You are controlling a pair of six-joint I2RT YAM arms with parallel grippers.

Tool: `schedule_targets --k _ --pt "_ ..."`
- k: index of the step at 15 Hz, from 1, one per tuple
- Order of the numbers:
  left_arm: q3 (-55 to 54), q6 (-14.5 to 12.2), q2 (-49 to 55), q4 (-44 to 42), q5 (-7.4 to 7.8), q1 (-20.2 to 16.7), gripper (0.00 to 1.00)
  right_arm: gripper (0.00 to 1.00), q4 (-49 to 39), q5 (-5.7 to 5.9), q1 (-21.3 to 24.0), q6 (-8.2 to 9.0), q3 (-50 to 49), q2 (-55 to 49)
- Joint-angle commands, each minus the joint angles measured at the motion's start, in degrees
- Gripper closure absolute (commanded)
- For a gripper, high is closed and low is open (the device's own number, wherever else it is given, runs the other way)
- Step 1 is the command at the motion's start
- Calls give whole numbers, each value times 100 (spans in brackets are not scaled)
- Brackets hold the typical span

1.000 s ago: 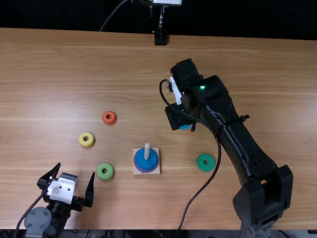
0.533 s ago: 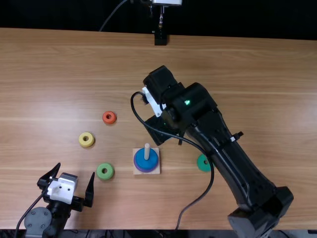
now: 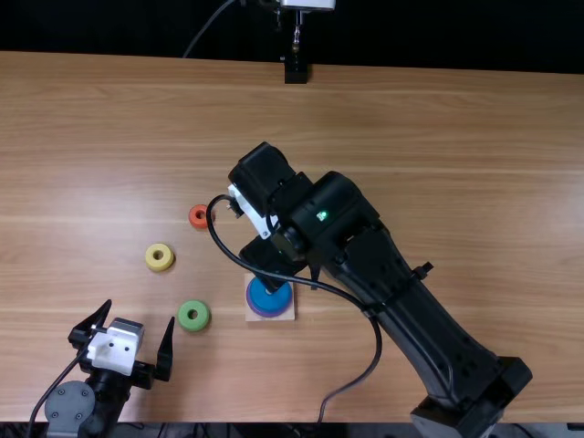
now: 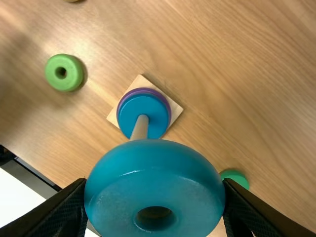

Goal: Build the Hanoi tower: stack the rings onto the peg from bottom to top in this color order: purple, dark blue, light blue, dark green, light green, yellow, orange.

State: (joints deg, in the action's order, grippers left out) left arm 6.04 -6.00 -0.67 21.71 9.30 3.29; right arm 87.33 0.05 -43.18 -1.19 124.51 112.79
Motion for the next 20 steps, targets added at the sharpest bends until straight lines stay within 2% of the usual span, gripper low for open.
schedule_targets --k 1,20 --pt "-604 -86 67 434 61 -39 0 100 6 16 -103 3 100 -161" --pt "-604 -86 67 434 61 -39 0 100 -36 16 -138 66 -102 340"
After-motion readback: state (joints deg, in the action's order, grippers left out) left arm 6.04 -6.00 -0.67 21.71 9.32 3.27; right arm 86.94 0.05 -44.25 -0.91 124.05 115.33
